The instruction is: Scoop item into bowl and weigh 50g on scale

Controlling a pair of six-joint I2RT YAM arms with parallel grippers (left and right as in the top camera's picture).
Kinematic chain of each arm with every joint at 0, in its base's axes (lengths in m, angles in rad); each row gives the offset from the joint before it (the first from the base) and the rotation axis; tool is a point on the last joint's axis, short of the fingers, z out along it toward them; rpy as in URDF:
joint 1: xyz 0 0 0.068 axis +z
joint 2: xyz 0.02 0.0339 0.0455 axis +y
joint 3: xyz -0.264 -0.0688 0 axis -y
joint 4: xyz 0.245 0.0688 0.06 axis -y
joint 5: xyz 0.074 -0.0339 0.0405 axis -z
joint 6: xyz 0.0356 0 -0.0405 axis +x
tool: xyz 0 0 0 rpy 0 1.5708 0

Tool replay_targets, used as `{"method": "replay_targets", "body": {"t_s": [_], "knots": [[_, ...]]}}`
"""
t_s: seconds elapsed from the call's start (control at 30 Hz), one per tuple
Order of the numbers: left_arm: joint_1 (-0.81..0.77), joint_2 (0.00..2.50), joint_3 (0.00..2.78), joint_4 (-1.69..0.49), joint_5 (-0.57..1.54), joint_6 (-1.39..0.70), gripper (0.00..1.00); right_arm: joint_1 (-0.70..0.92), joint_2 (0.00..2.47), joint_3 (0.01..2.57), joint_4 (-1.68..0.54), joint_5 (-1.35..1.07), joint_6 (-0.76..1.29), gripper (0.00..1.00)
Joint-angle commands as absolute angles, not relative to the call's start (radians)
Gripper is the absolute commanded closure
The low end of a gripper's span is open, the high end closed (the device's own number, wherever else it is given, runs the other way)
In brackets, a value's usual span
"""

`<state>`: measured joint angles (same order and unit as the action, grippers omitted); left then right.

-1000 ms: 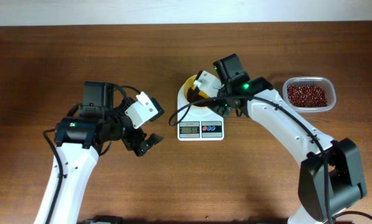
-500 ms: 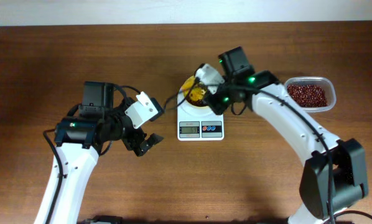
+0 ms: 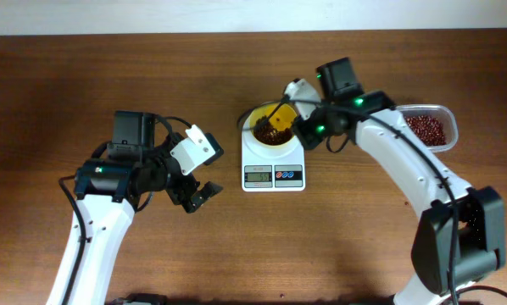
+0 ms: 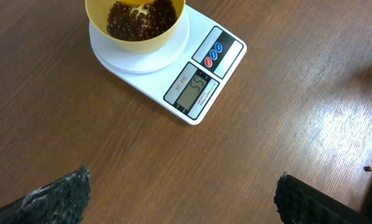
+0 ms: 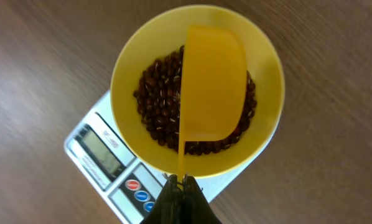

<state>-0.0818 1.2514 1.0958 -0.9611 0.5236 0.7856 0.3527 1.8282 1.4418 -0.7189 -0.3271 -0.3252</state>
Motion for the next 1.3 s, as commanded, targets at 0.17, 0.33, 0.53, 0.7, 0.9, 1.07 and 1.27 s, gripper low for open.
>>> {"method": "replay_targets", "body": {"t_s": [0.17,0.33,0.53,0.7,0.9,1.07,1.27], "knots": [[-0.076,1.251,1.093,-0.963,0.527,0.799,0.01,0.472,1.919,1.458,-0.696,0.052,-0.393,0.96],[-0.076,1.251,1.093,-0.963,0.527,0.799,0.01,0.472,1.916,1.5,-0.76,-0.155,-0.392,0.96],[-0.076,1.251,1.093,-0.963,0.527,0.799,0.01,0.47,1.916,1.551,-0.819,-0.232,-0.385,0.96],[-0.076,1.251,1.093,-0.963,0.527,0.799,0.01,0.47,1.916,1.551,-0.801,-0.078,-0.385,0.96],[-0.076,1.251,1.093,-0.963,0.527,0.799,0.01,0.47,1.918,1.551,-0.758,-0.07,-0.385,0.96],[-0.076,1.251,1.093,-0.963,0.527,0.799,0.01,0.465,1.918,1.551,-0.751,-0.043,-0.385,0.96],[-0.076,1.251,1.093,-0.962,0.527,0.799,0.01,0.452,1.917,1.551,-0.756,-0.086,-0.385,0.96]]}}
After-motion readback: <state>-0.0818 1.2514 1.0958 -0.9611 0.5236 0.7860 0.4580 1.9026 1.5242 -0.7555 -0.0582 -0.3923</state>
